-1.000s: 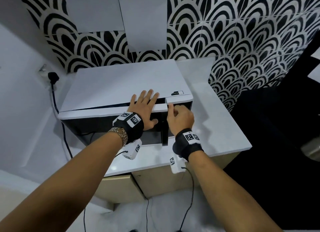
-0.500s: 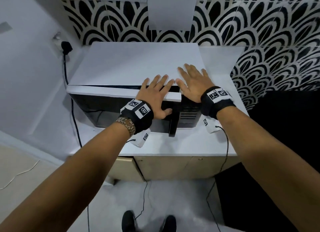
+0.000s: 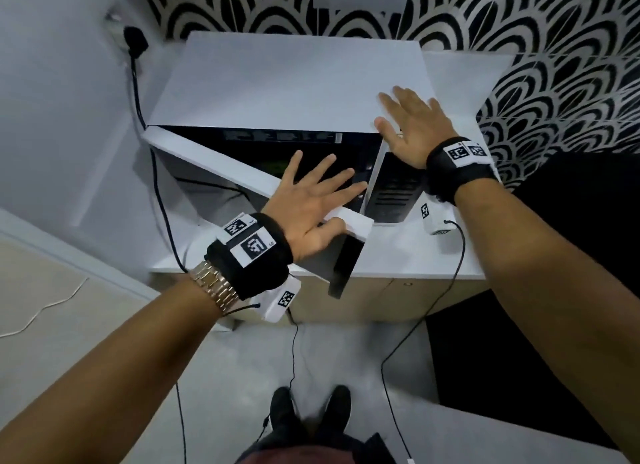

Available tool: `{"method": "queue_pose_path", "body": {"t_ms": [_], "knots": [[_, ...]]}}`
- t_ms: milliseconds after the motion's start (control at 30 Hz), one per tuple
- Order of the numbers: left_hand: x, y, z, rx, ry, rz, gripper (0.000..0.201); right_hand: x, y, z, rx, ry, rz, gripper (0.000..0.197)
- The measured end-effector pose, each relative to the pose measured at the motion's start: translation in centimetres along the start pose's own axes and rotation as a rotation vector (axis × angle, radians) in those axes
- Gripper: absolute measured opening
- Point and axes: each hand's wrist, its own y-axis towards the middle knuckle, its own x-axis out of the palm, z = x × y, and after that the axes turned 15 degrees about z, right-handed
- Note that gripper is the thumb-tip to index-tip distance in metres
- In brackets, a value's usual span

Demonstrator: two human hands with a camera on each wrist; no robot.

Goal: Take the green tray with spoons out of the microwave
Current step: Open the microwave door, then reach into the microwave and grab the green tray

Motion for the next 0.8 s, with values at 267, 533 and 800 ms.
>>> {"method": "queue_pose_path", "body": {"t_ms": [267, 533, 800], "knots": [[-0.6, -8.3, 3.6, -0.360, -0.127, 0.089, 0.076, 0.3, 0.2, 0.3, -0.005, 0.003, 0.004, 0.068], [-3.6, -12.8, 6.6, -0.639, -0.056, -0.019, 0.081, -0.1, -0.2, 0.1, -0.038, -0.010, 0.032, 0.064], [-5.2, -13.9, 10.0, -0.824, 0.151, -0.030, 0.086, 1.4, 0.8, 1.5, -0.091, 0.012, 0.064, 0.076]]}}
